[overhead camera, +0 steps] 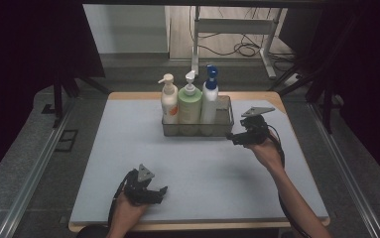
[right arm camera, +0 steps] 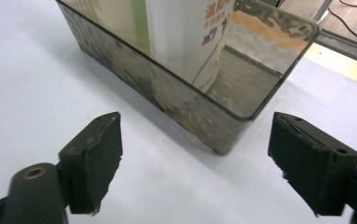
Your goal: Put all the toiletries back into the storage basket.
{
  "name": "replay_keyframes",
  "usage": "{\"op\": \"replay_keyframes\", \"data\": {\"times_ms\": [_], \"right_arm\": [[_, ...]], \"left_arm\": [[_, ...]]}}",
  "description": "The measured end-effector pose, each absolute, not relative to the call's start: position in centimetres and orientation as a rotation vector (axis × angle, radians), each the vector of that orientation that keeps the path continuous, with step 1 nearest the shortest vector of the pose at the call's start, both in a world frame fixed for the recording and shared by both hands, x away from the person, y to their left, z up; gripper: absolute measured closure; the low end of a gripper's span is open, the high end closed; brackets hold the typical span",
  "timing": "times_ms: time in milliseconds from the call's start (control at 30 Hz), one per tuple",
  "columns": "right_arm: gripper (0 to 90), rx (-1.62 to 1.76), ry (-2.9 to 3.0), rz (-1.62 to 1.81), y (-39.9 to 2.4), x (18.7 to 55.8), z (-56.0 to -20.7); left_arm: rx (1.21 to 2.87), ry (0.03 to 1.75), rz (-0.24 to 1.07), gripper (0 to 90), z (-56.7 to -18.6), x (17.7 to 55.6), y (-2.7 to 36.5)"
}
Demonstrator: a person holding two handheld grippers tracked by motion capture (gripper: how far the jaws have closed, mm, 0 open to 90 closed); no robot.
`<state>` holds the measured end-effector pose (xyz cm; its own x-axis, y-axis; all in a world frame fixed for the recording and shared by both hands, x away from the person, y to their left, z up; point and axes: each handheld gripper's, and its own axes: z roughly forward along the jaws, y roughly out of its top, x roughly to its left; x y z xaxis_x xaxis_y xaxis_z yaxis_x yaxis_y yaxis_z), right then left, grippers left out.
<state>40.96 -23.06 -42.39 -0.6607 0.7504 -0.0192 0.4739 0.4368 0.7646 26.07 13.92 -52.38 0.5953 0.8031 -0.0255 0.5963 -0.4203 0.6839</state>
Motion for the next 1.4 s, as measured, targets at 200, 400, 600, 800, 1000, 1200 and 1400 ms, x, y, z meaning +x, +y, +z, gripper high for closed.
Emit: {"op": "replay_keyframes", "data": {"times_ms": [200,400,600,800,1000,1200,1400], "right_arm": [[13.0,1.01,2.366,1.064,-23.8,39.6,-42.3],[6.1,0.968,2.388,1.024,-24.4,38.0,-42.6],[0.7,0.954,2.391,0.995,-25.3,36.4,-43.4],[0.0,0.956,2.399,0.971,-26.5,34.5,-44.8],[0.0,0.954,2.402,0.963,-27.3,32.7,-46.2],[0.0,0.962,2.403,0.969,-28.0,31.4,-47.7],[0.0,0.989,2.412,0.962,-28.6,30.4,-49.6]], "left_arm": [[2.162,1.103,0.404,11.7,-52.4,26.1,13.9],[2.162,1.103,0.405,11.7,-52.4,26.1,13.9],[2.162,1.103,0.405,11.7,-52.4,26.1,13.9],[2.162,1.101,0.406,11.7,-52.4,26.0,13.9],[2.16,1.103,0.406,11.7,-52.4,26.0,13.9],[2.163,1.102,0.405,11.7,-52.4,26.0,13.9],[2.161,1.104,0.406,11.7,-52.4,26.0,13.9]]}}
